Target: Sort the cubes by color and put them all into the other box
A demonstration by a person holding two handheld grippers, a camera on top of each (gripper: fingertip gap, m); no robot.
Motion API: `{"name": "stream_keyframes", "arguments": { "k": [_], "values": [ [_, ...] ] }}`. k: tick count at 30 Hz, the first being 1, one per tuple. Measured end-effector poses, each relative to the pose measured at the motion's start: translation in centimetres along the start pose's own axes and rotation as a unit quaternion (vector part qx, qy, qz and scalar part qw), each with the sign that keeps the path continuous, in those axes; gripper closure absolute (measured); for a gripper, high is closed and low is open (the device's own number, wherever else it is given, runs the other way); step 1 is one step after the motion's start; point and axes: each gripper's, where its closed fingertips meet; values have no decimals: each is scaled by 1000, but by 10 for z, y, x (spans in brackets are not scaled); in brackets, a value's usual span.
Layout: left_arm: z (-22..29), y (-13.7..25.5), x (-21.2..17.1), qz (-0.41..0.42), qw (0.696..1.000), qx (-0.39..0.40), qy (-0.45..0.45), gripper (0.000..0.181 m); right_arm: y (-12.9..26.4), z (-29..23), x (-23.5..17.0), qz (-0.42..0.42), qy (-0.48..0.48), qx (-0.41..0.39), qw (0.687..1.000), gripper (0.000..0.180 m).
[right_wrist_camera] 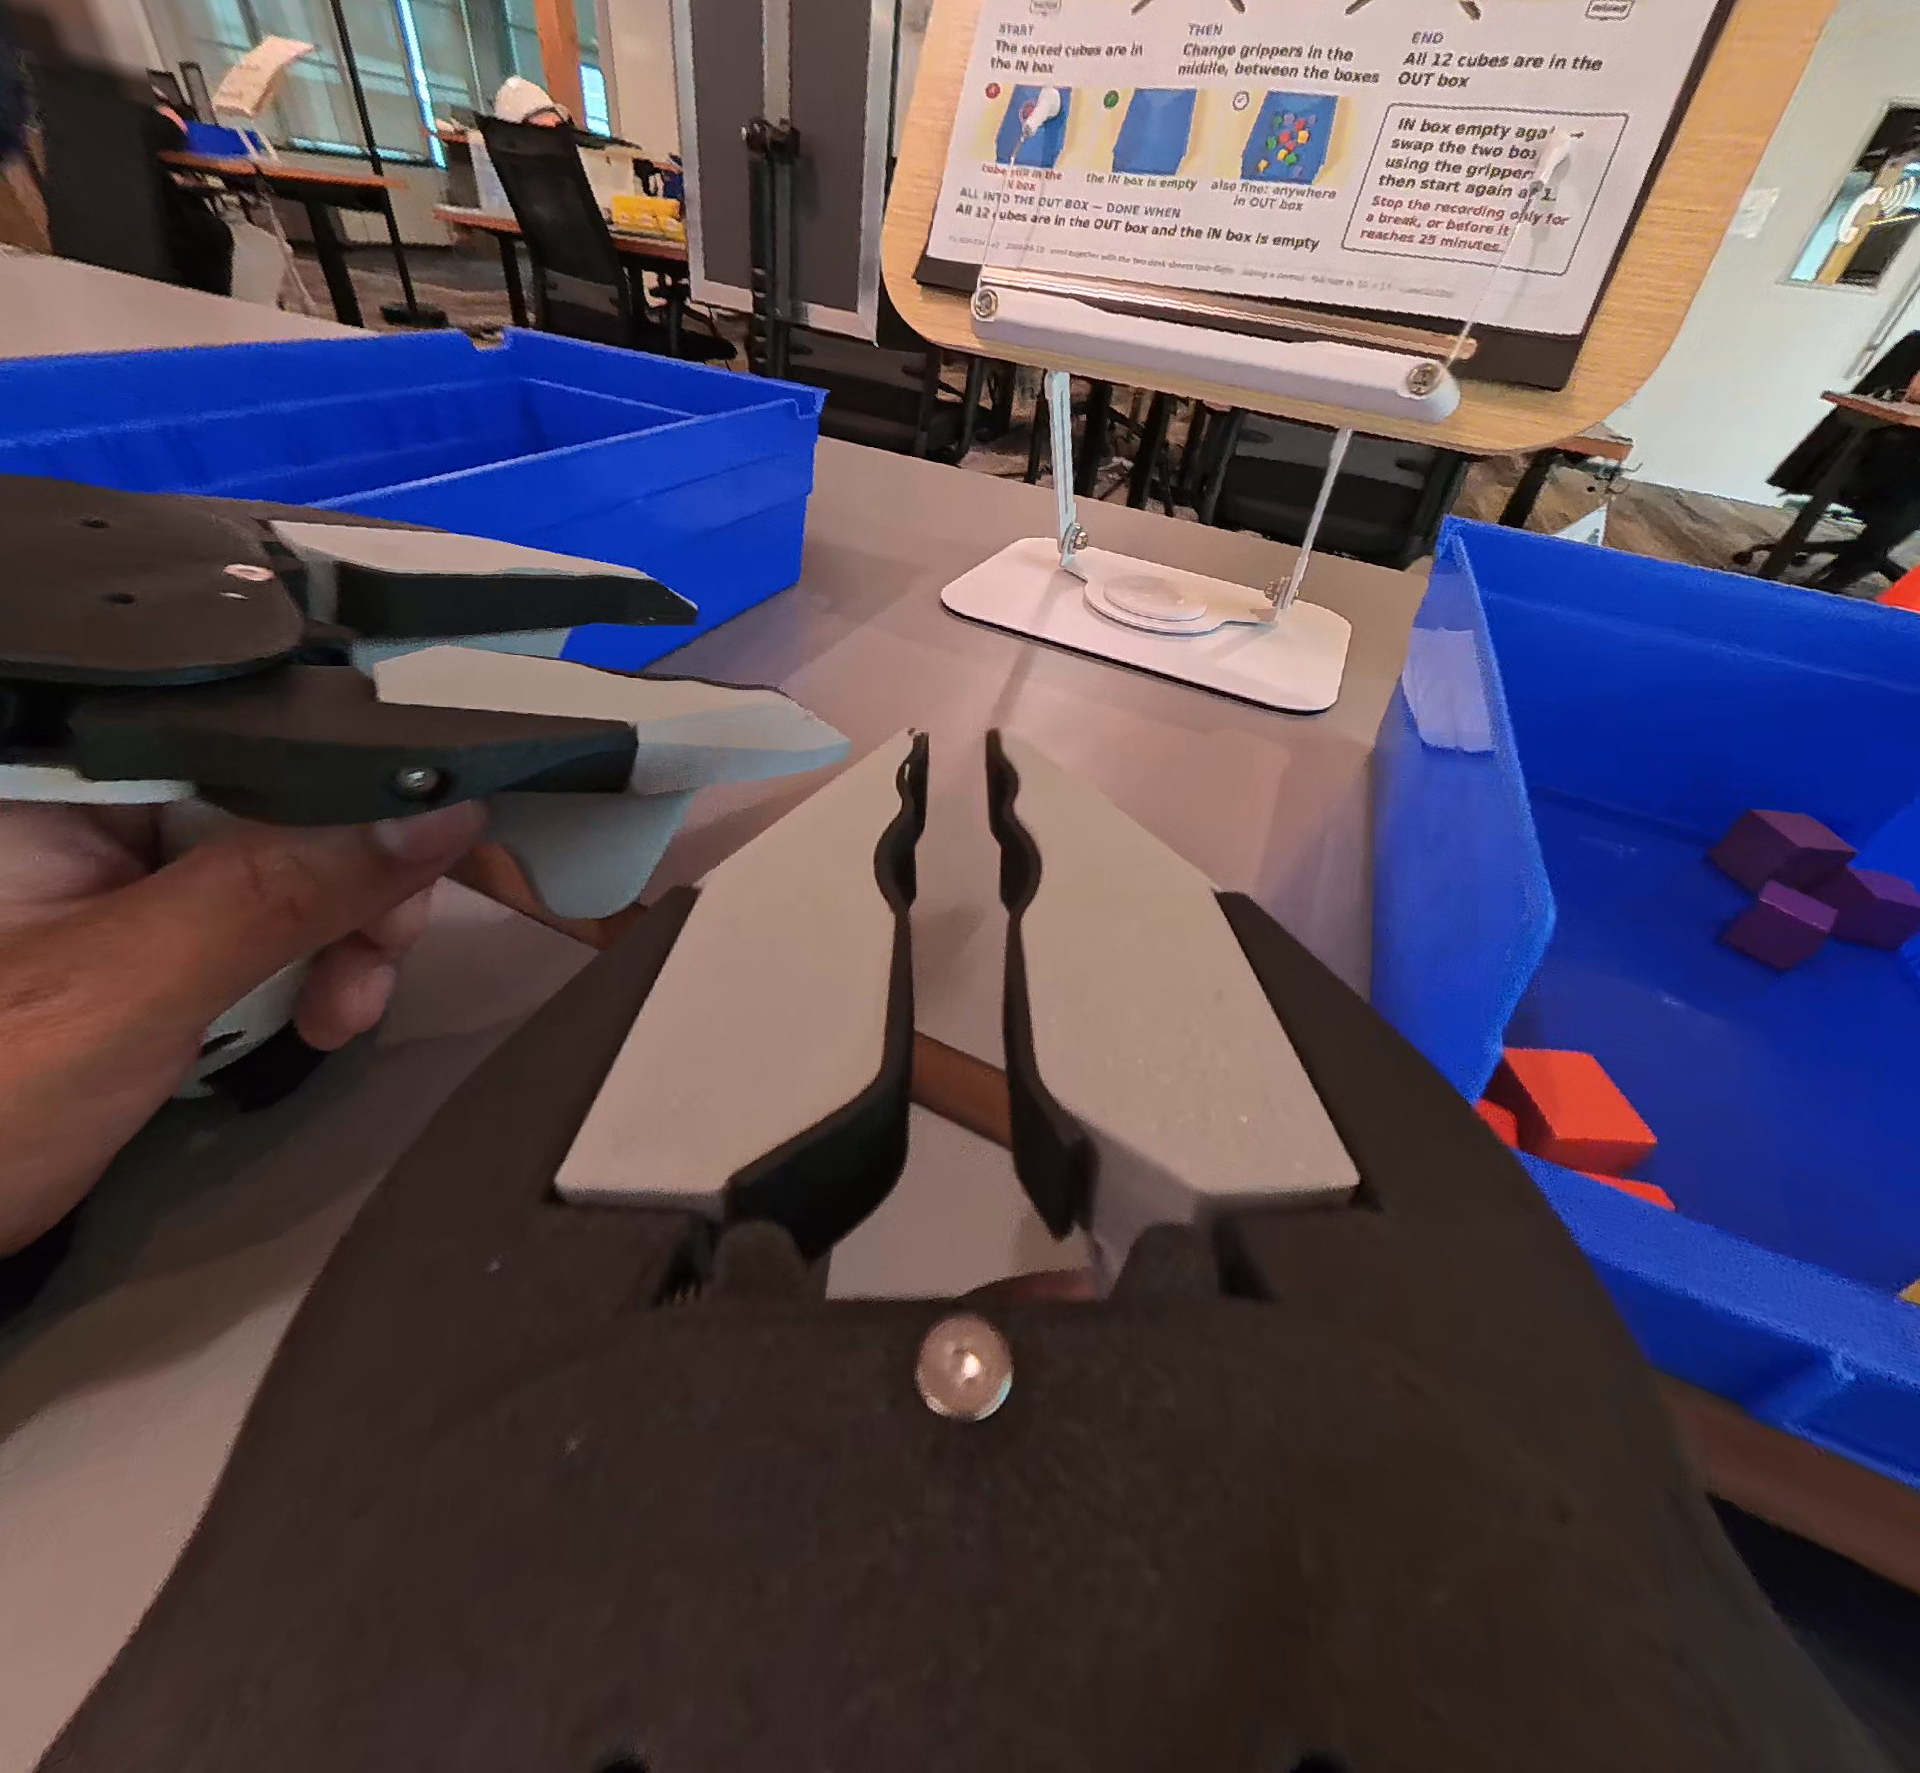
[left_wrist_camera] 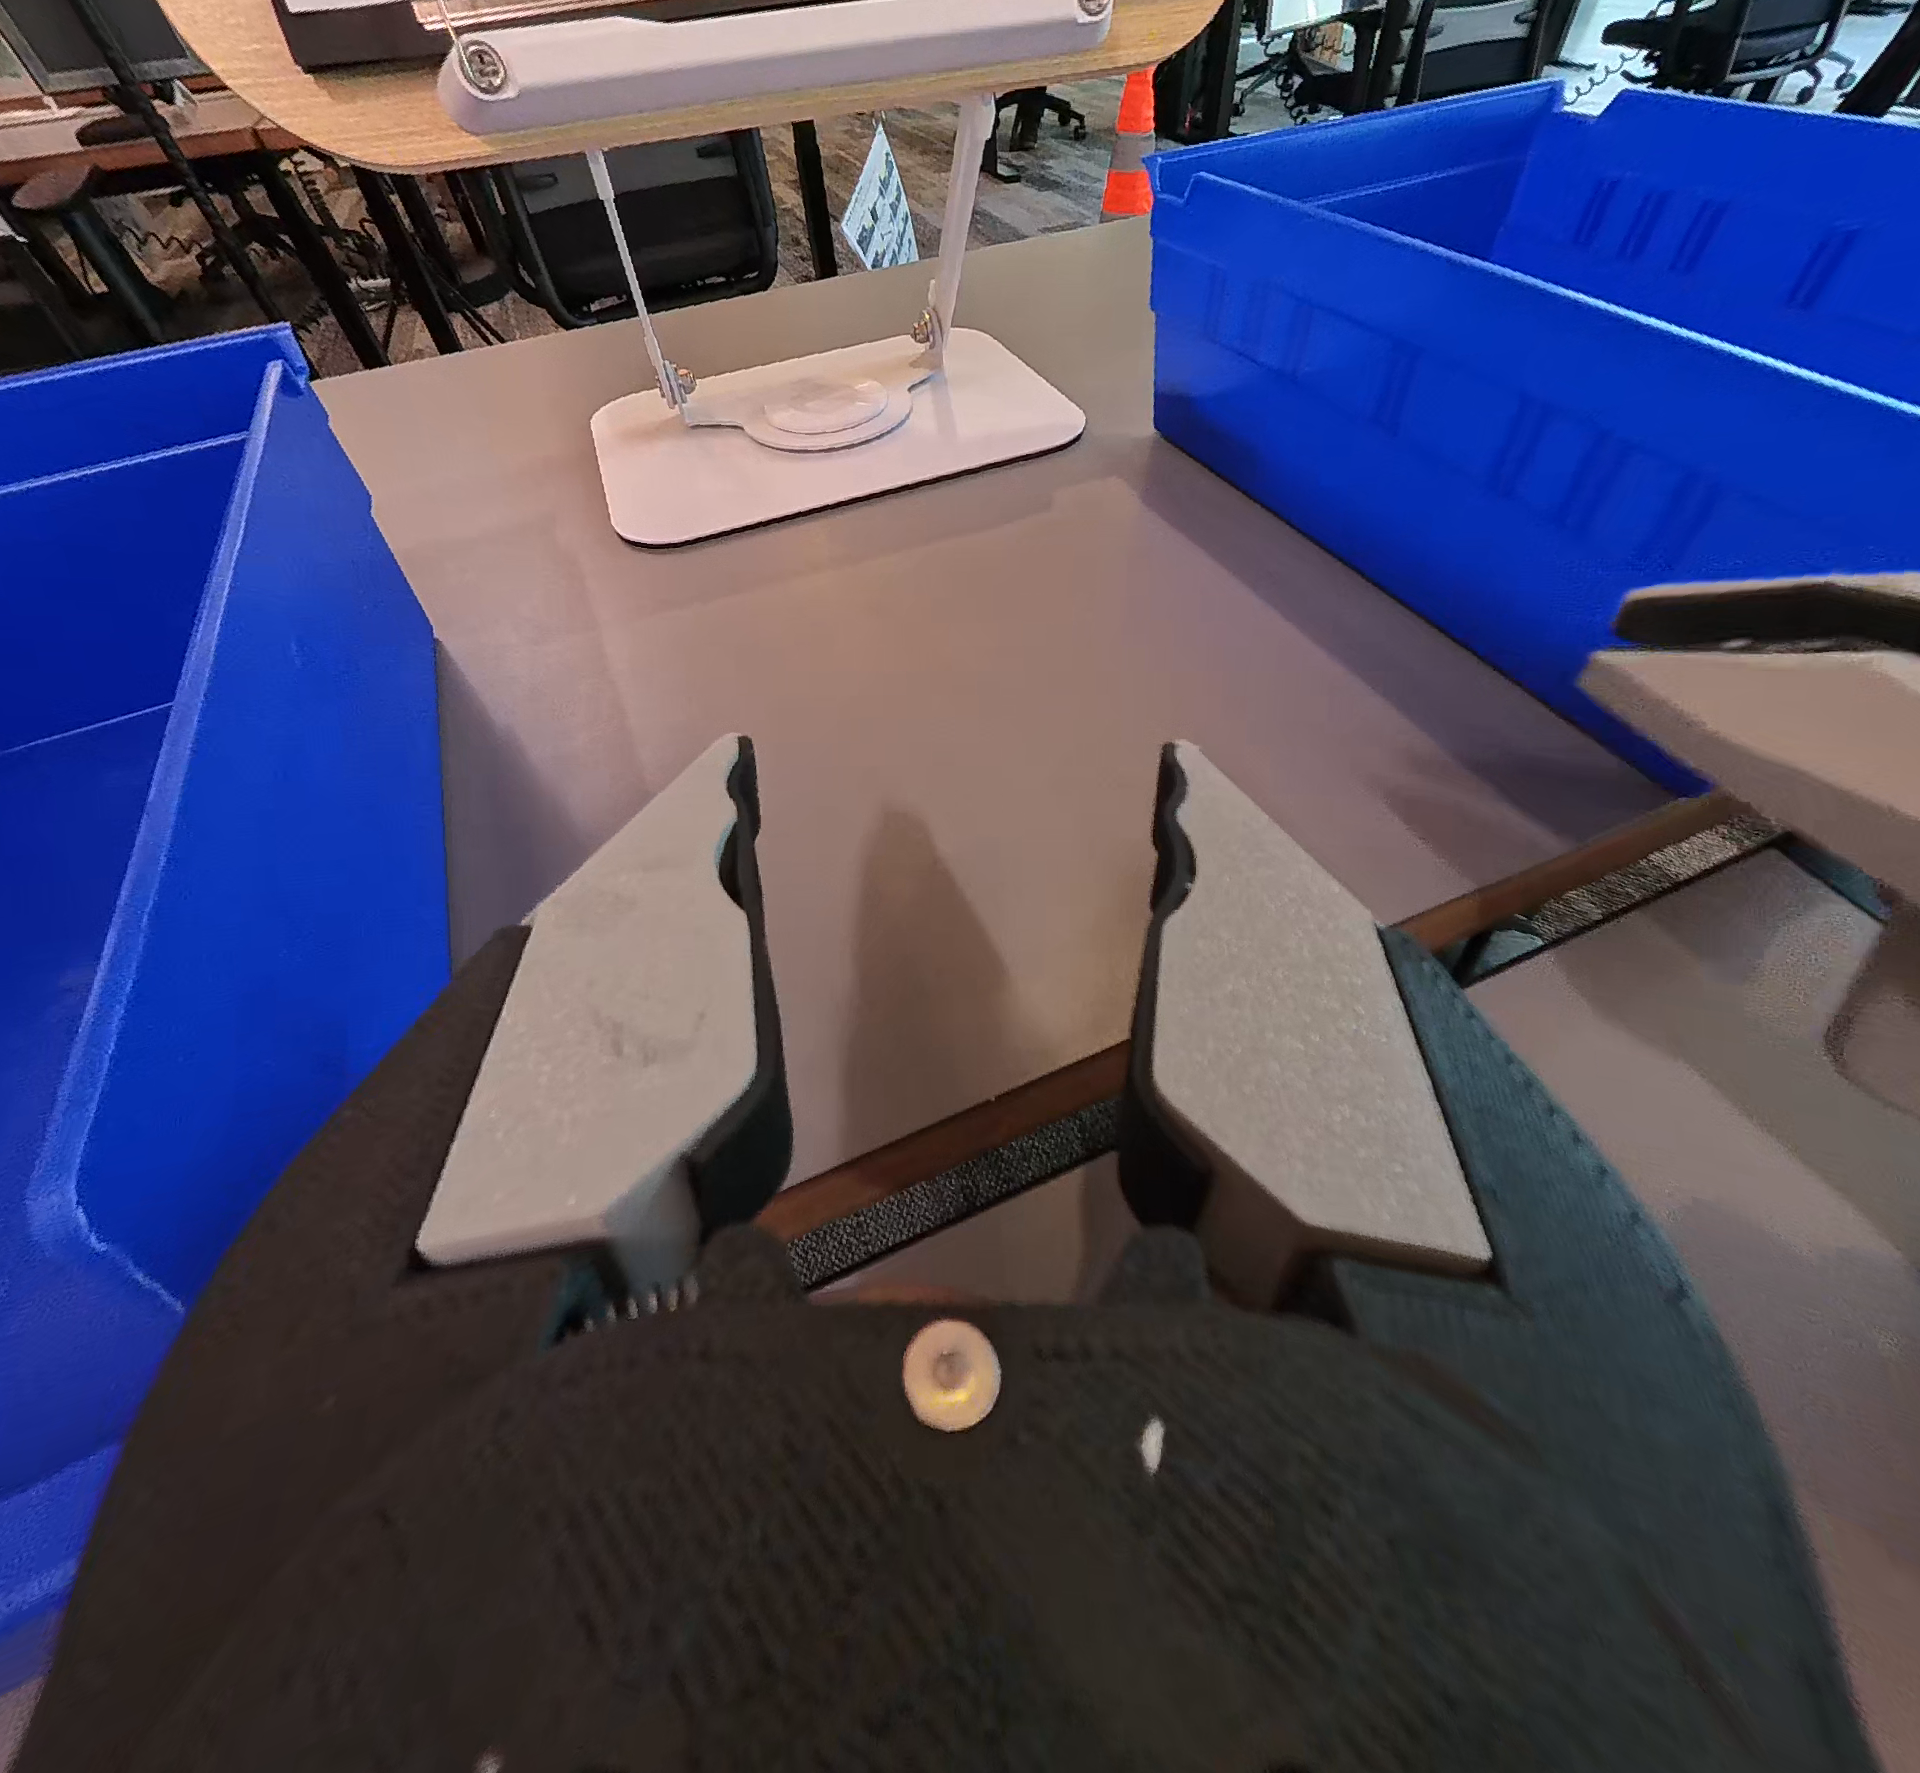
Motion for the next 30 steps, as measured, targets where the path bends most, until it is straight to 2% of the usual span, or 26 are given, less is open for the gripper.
{"name": "stream_keyframes", "arguments": {
  "k": [3,6,10,15,20,30],
  "values": [
    [1,-1,-1,-6,1000,-1,-1,105,1,3,-4,-15,-14,14,1000,180],
    [0,0,0,-1,1000,-1,1,105,0,13,-8,-34,-47,17,998,163],
    [-1,0,0,2,1000,-6,9,105,4,33,-9,-54,-20,-8,998,151],
    [0,1,1,7,1000,-8,7,106,16,69,18,-58,-24,-29,998,137],
    [1,3,1,8,1000,-10,8,106,28,107,24,-87,-45,-43,994,123],
    [2,2,0,4,1000,-13,7,106,31,152,-13,-165,-58,-62,983,113]
  ]
}}
Point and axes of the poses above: each gripper's, where its closed fingertips meet, y back along the fingers, x out of its top, z = x × y across the jaws, and after that the axes turned 13 degrees about -x, right-handed
